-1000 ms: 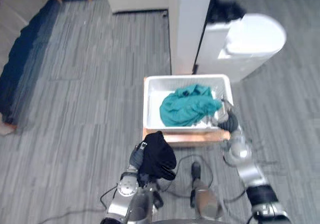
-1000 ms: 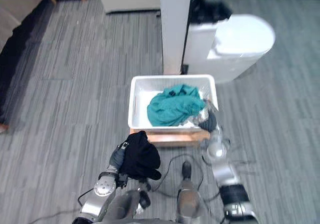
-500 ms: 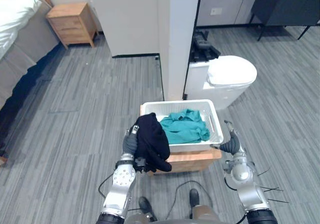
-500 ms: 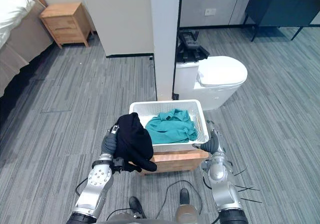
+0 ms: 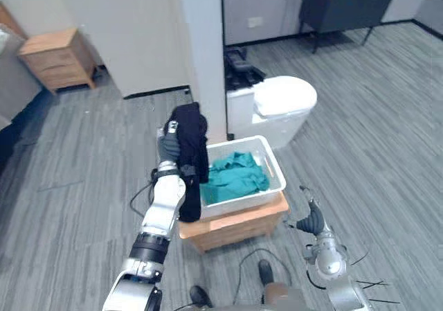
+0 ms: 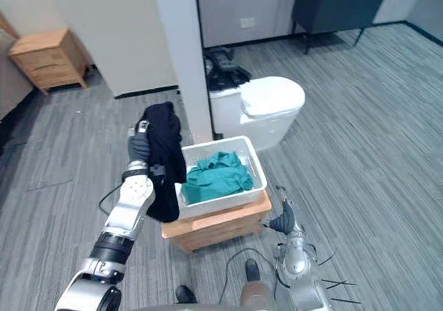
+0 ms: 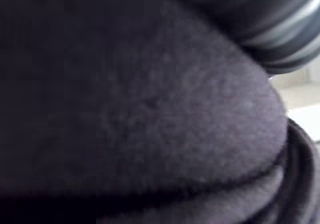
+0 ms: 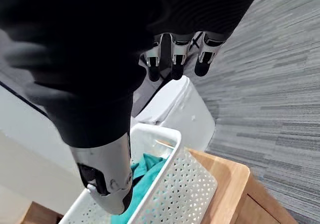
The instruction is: Tidy the bed and pick cloth on bed and put in laundry
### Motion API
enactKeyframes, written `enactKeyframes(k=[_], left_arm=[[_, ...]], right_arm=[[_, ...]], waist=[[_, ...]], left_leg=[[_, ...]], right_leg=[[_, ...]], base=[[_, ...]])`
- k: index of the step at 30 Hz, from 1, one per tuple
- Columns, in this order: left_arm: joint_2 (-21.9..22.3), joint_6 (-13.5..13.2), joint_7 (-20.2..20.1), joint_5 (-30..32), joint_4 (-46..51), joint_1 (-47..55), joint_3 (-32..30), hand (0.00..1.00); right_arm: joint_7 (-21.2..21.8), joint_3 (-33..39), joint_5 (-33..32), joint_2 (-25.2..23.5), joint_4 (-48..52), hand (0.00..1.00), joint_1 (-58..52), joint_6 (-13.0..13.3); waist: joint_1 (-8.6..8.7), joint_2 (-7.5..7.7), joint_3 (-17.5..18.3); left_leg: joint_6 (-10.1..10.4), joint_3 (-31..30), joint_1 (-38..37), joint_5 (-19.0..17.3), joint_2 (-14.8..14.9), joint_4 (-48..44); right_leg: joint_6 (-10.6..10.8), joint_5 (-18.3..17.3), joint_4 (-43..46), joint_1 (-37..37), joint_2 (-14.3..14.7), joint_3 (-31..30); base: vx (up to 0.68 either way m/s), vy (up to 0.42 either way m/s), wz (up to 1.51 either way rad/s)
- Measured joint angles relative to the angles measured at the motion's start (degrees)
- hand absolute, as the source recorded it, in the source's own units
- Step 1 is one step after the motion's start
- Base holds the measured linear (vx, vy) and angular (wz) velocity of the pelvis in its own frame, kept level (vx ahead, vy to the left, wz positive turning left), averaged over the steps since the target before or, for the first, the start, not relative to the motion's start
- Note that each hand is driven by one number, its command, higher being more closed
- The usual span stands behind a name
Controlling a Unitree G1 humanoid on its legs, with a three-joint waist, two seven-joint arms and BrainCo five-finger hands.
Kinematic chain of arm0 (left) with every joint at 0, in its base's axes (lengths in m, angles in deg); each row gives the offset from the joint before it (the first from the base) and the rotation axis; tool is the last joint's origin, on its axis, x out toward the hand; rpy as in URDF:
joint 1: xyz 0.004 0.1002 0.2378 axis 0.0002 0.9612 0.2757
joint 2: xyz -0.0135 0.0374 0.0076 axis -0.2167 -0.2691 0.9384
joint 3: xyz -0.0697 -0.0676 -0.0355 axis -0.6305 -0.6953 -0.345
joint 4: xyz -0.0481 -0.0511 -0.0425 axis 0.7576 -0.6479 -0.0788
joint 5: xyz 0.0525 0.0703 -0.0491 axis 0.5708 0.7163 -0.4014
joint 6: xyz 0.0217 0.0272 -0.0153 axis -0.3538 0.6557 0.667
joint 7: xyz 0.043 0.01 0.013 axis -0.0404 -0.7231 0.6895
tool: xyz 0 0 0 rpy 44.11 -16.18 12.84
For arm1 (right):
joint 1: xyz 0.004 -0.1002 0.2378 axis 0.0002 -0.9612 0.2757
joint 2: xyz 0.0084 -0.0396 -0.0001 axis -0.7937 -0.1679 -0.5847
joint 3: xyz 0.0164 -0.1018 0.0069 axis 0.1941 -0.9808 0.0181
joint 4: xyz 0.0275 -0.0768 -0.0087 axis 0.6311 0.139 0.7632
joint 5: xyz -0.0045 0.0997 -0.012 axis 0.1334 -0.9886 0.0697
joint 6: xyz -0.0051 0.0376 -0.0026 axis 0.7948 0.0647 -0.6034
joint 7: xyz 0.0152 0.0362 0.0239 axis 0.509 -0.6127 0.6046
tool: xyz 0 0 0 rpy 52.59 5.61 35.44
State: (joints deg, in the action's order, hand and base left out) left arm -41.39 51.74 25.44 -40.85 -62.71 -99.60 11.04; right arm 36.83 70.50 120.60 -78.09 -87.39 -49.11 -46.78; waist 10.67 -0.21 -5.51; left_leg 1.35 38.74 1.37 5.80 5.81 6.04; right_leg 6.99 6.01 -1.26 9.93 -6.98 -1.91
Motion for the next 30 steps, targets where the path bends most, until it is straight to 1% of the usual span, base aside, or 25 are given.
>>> enactKeyframes(k=[2, 3, 4, 6, 7, 9, 11, 12, 14, 15, 16, 17, 19, 21, 24, 28, 30], left_arm=[[1.43, 0.00, 0.23, 0.61, -1.96, -1.68, 0.16, 1.00], [1.79, 0.01, 0.42, 0.98, -2.65, -2.20, 0.62, 1.00], [1.97, 0.00, 0.55, 1.35, -3.78, -3.06, 1.78, 1.00], [2.95, 0.01, 0.71, 2.22, -6.63, -5.42, 3.57, 1.00], [3.03, 0.00, 0.71, 2.73, -7.96, -6.35, 3.91, 1.00], [2.95, 0.11, 0.84, 4.05, -10.15, -8.04, 3.94, 1.00], [2.83, 0.36, 1.36, 5.04, -13.57, -10.69, 3.94, 1.00], [2.65, 0.46, 1.56, 5.44, -13.96, -11.01, 3.90, 1.00], [1.75, 0.71, 2.96, 6.48, -17.34, -13.63, 3.67, 1.00], [1.34, 0.82, 3.16, 6.49, -18.38, -14.67, 3.61, 1.00], [0.14, 1.00, 3.85, 6.59, -20.47, -16.81, 3.32, 1.00], [-1.17, 1.48, 4.34, 6.59, -21.72, -18.51, 3.05, 1.00], [-2.77, 1.93, 5.44, 6.59, -22.85, -20.38, 2.41, 1.00], [-3.31, 2.32, 6.63, 6.59, -24.43, -22.44, 0.88, 1.00], [-4.81, 2.70, 8.09, 7.19, -25.47, -24.20, 0.81, 1.00], [-7.16, 2.94, 10.39, 9.23, -26.99, -26.29, 0.22, 1.00], [-8.38, 2.93, 11.51, 11.23, -26.98, -28.16, -0.18, 1.00]], right_arm=[[-0.16, -0.88, -0.46, 0.01, 1.47, 0.00, -0.65, 0.37], [-0.22, -1.44, -0.86, 0.09, 1.70, 0.00, -0.66, 0.52], [-0.31, -1.78, -1.12, 0.01, 2.26, 0.00, -0.81, 0.53], [-1.00, -2.75, -1.34, -0.11, 5.15, 0.00, -1.06, 0.61], [-1.49, -3.67, -1.34, -0.20, 6.18, 0.00, -0.90, 0.66], [-1.85, -4.37, -1.35, -0.57, 7.57, 0.00, -0.14, 0.66], [-3.17, -6.48, -1.35, -1.38, 7.99, 0.00, 1.79, 0.66], [-3.44, -7.05, -1.36, -1.67, 7.99, 0.00, 2.47, 0.66], [-4.20, -9.31, -1.38, -2.84, 7.99, 0.00, 4.56, 0.70], [-4.41, -10.04, -1.38, -3.18, 7.97, 0.00, 4.90, 0.74], [-5.18, -11.28, -1.38, -3.89, 7.95, 0.00, 5.51, 0.75], [-5.58, -11.79, -1.38, -4.79, 7.96, 0.00, 5.84, 0.87], [-6.50, -12.52, -1.38, -5.48, 7.90, 0.00, 6.20, 0.88], [-7.64, -12.49, -1.39, -5.45, 7.89, 0.00, 6.21, 0.87], [-8.06, -12.45, -1.54, -5.42, 7.90, 0.00, 5.93, 0.89], [-8.14, -12.78, -2.54, -5.93, 7.91, 0.00, 3.95, 2.83], [-8.51, -12.88, -3.67, -6.04, 7.92, 0.00, 3.07, 3.76]], waist=[[0.47, 0.05, -0.19], [0.97, 0.06, -0.30], [1.05, 0.09, -0.67], [1.02, 0.28, -3.56], [1.09, 0.22, -4.42], [1.08, 0.20, -5.91], [1.07, 0.31, -9.21], [1.08, 0.23, -9.85], [0.99, 0.18, -11.61], [1.00, 0.40, -11.97], [0.93, 1.12, -12.51], [0.93, 1.71, -13.06], [0.95, 2.02, -14.47], [1.02, 2.01, -15.82], [0.94, 2.16, -16.59], [0.27, 2.12, -16.76], [-0.57, 2.09, -17.43]], left_leg=[[-0.02, 1.34, 1.07, -0.01, 0.36, 0.00], [-0.01, 1.88, 1.60, -0.01, 0.61, -0.01], [0.05, 2.60, 2.08, 0.04, 0.88, -0.02], [0.27, 4.64, 2.71, 0.20, 1.56, -0.03], [0.37, 5.44, 3.69, 0.28, 1.75, -0.03], [0.70, 7.19, 5.05, 0.60, 2.02, -0.05], [0.69, 9.21, 6.49, 1.26, 2.14, -0.06], [0.62, 9.87, 6.81, 1.38, 2.13, -0.06], [0.64, 11.79, 8.46, 1.40, 2.13, -0.07], [0.66, 12.04, 8.94, 1.40, 2.11, -0.05], [0.68, 12.68, 9.81, 1.42, 1.93, -0.05], [0.71, 13.19, 10.53, 1.45, 1.85, -0.06], [0.74, 13.28, 10.95, 1.53, 1.93, -0.06], [0.49, 13.47, 11.06, 1.71, 2.09, -0.06], [0.49, 13.23, 11.14, 1.72, 2.25, -0.10], [0.49, 12.22, 11.26, 1.72, 2.56, -0.42], [0.53, 10.81, 11.74, 1.68, 2.95, -0.39]], right_leg=[[0.14, -0.02, 0.00, 1.40, 0.15, -0.25], [0.21, -0.03, -0.06, 1.98, 0.28, -0.21], [0.21, -0.02, -0.06, 2.54, 0.39, -0.20], [0.22, -0.03, 0.07, 3.45, 0.52, 0.01], [0.24, -0.01, 0.08, 4.43, 0.53, 0.08], [0.71, 0.29, 0.04, 6.43, 0.51, 0.06], [1.47, 1.48, 0.00, 8.17, 0.32, -0.16], [1.47, 1.71, 0.00, 8.61, 0.31, -0.29], [1.83, 2.08, -0.06, 10.89, 0.35, -1.28], [1.52, 2.32, -0.05, 11.53, 0.24, -1.50], [0.29, 3.61, -0.13, 12.84, 0.03, -1.75], [-0.16, 4.80, -0.20, 13.89, -0.02, -1.99], [-1.21, 6.27, -0.59, 14.35, 0.04, -1.88], [-1.39, 6.51, -0.98, 14.34, 0.17, -1.79], [-1.39, 6.52, -0.95, 14.29, 0.27, -1.47], [-1.39, 6.52, -0.77, 13.72, 0.26, -0.82], [-1.39, 6.52, -0.72, 13.49, 0.35, 0.32]], base=[[-0.03, -0.025, -0.29], [-0.02, -0.031, -0.18], [-0.01, -0.032, -0.03], [-0.02, -0.033, 0.06], [-0.03, -0.037, 0.07], [-0.01, -0.014, 0.02], [0.00, 0.000, 0.00], [-0.02, -0.016, -0.13], [0.01, -0.013, -0.19], [0.04, -0.004, -0.19], [0.05, -0.002, -0.20], [0.07, -0.001, -0.21], [0.09, 0.003, -0.14], [0.10, 0.008, -0.10], [0.14, 0.010, -0.01], [0.11, 0.004, 0.15], [0.07, -0.012, 0.25]])
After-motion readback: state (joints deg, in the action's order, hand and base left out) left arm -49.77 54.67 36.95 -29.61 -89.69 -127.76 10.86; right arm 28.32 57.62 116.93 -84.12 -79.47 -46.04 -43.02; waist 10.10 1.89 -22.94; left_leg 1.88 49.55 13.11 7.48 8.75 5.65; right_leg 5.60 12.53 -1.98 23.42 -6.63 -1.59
